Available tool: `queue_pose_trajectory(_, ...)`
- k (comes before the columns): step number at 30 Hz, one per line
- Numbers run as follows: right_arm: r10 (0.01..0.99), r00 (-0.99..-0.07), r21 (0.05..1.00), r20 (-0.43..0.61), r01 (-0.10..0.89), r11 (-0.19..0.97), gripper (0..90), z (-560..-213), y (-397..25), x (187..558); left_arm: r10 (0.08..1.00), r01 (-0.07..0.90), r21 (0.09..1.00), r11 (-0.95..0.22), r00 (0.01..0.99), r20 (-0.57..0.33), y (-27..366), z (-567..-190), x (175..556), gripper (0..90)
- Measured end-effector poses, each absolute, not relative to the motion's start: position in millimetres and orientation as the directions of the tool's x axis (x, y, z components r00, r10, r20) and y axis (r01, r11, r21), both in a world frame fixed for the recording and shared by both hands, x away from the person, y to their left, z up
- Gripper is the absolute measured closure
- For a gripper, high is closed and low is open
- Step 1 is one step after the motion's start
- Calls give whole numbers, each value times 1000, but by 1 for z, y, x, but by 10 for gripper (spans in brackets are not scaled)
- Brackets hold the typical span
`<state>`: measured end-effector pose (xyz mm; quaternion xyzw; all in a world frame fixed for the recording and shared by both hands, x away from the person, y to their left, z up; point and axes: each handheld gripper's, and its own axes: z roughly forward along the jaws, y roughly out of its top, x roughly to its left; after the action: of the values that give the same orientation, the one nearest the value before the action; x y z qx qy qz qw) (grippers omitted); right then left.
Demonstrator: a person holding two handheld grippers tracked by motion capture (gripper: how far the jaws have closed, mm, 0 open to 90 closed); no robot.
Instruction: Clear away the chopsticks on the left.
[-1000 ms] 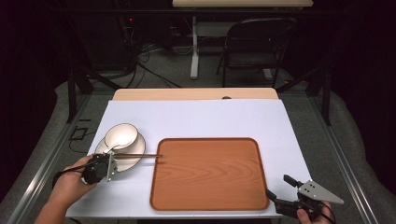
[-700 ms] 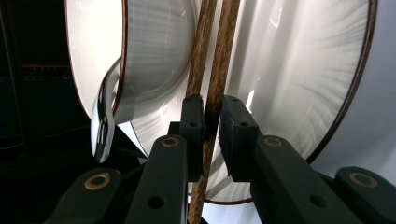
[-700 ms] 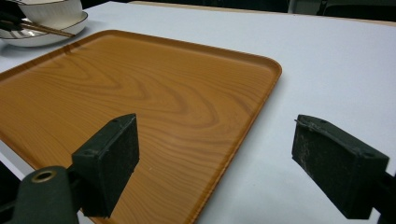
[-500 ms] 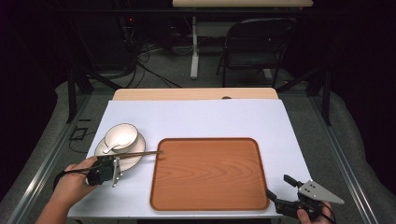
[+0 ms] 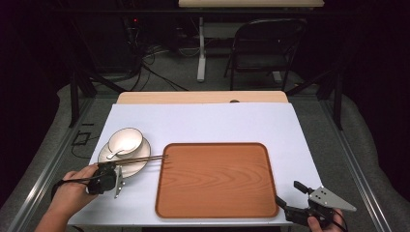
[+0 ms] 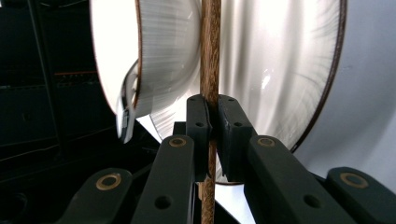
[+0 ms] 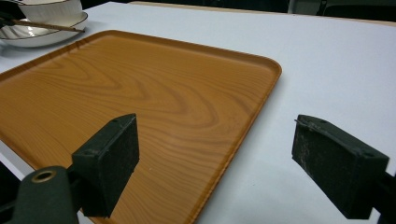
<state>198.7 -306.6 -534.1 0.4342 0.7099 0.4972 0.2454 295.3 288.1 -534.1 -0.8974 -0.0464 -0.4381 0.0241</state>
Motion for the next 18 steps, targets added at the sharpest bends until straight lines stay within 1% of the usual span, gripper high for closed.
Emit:
queue_pose_trajectory(3, 861, -502, 919, 85, 374, 127, 141, -534, -307, 199, 60, 96, 2, -995, 605, 794, 287, -531, 290, 842)
queue_pose_trajectory(6, 861, -502, 920, 84, 371, 127, 141, -534, -307, 199, 78, 101, 21, -995, 595, 800, 288, -528, 285, 842)
queue_pose_trajectory(7, 861, -502, 920, 83, 371, 127, 141, -534, -307, 199, 74, 109, 12, -994, 597, 799, 287, -526, 283, 842)
queue_pose_trajectory(10, 861, -502, 920, 83, 370, 127, 141, -534, -307, 199, 83, 109, 22, -994, 595, 800, 287, -522, 279, 843)
queue_pose_trajectory(13, 861, -502, 921, 81, 369, 129, 141, -534, -307, 199, 104, 118, 40, -992, 597, 796, 286, -519, 276, 843)
queue_pose_trajectory(14, 861, -502, 920, 82, 370, 128, 141, -534, -307, 199, 113, 138, 37, -990, 601, 791, 285, -516, 275, 843)
queue_pose_trajectory(15, 861, -502, 921, 81, 369, 129, 141, -534, -307, 199, 140, 163, 52, -985, 598, 789, 284, -515, 275, 843)
queue_pose_trajectory(16, 861, -501, 920, 83, 370, 127, 141, -534, -307, 199, 196, 206, 88, -975, 596, 779, 282, -512, 273, 843)
queue_pose_trajectory(18, 861, -501, 920, 83, 370, 127, 141, -534, -307, 199, 245, 230, 128, -965, 603, 759, 282, -508, 273, 843)
